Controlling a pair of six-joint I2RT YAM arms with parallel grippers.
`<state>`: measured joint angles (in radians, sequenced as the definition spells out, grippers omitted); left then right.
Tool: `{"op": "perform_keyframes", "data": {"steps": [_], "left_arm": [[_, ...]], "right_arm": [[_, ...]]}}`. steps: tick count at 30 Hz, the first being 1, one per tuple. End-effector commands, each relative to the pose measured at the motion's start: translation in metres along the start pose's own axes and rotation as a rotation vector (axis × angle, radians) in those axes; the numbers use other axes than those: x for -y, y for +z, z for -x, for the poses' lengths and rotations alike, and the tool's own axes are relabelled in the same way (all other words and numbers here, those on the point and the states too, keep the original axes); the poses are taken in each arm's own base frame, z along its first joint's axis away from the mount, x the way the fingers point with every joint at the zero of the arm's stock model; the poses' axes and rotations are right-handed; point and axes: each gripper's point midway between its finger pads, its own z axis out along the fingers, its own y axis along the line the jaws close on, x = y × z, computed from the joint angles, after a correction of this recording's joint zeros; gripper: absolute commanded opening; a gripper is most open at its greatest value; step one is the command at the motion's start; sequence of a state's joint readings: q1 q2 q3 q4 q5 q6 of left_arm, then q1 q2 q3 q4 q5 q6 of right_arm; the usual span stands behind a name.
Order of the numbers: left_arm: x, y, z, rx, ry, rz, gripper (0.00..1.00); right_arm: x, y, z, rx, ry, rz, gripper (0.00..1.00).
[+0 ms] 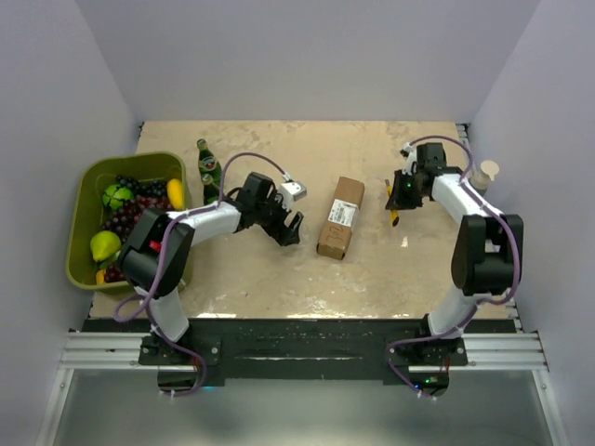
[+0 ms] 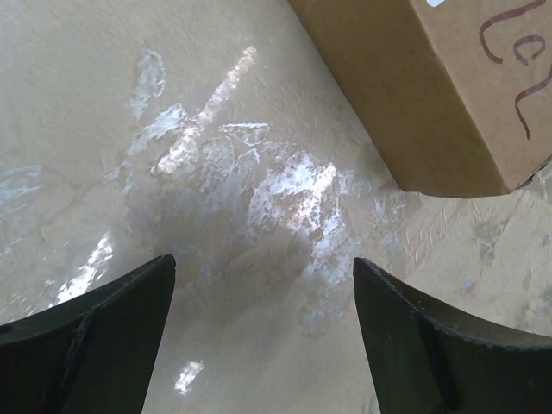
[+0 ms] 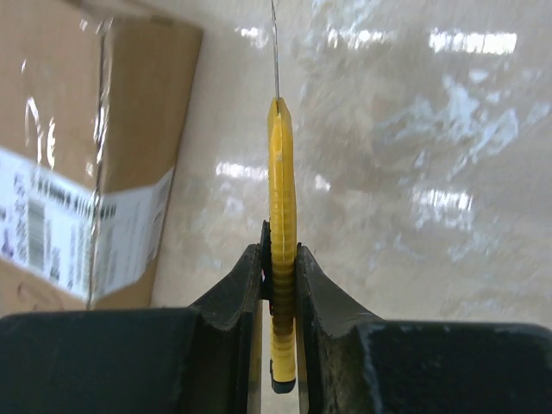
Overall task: Unpack the express box
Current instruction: Adjust the express box at the center of the board.
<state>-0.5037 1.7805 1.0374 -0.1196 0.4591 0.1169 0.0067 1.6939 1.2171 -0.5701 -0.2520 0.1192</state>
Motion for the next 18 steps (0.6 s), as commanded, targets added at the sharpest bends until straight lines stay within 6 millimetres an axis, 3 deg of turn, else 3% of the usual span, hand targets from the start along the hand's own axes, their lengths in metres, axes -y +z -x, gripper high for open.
{"op": "perform_keyframes", "data": {"steps": [1,3,4,8,9,16,18], "left_arm": [[0.012,0.021,0.018,0.049,0.112,-0.042,0.88],[0.021,0.027,0.02,0.048,0.13,-0.07,0.88],[0.032,0.034,0.021,0.043,0.139,-0.102,0.88],[0.055,0.043,0.024,0.043,0.152,-0.154,0.88],[0.059,0.044,0.023,0.042,0.155,-0.165,0.88],[0.104,0.043,0.03,0.046,0.217,-0.254,0.88],[0.112,0.041,0.031,0.043,0.229,-0.268,0.88]], "right_arm": [[-0.009,0.025,0.067,0.164,-0.083,-0.017,0.0],[-0.023,0.046,0.068,0.142,-0.119,0.005,0.0],[-0.032,0.047,0.081,0.166,-0.135,0.02,0.0],[-0.069,0.075,0.084,0.136,-0.172,0.082,0.0],[-0.078,0.087,0.075,0.106,-0.179,0.098,0.0],[-0.146,0.099,0.092,0.129,-0.202,0.242,0.0],[-0.168,0.101,0.088,0.119,-0.216,0.296,0.0]]}}
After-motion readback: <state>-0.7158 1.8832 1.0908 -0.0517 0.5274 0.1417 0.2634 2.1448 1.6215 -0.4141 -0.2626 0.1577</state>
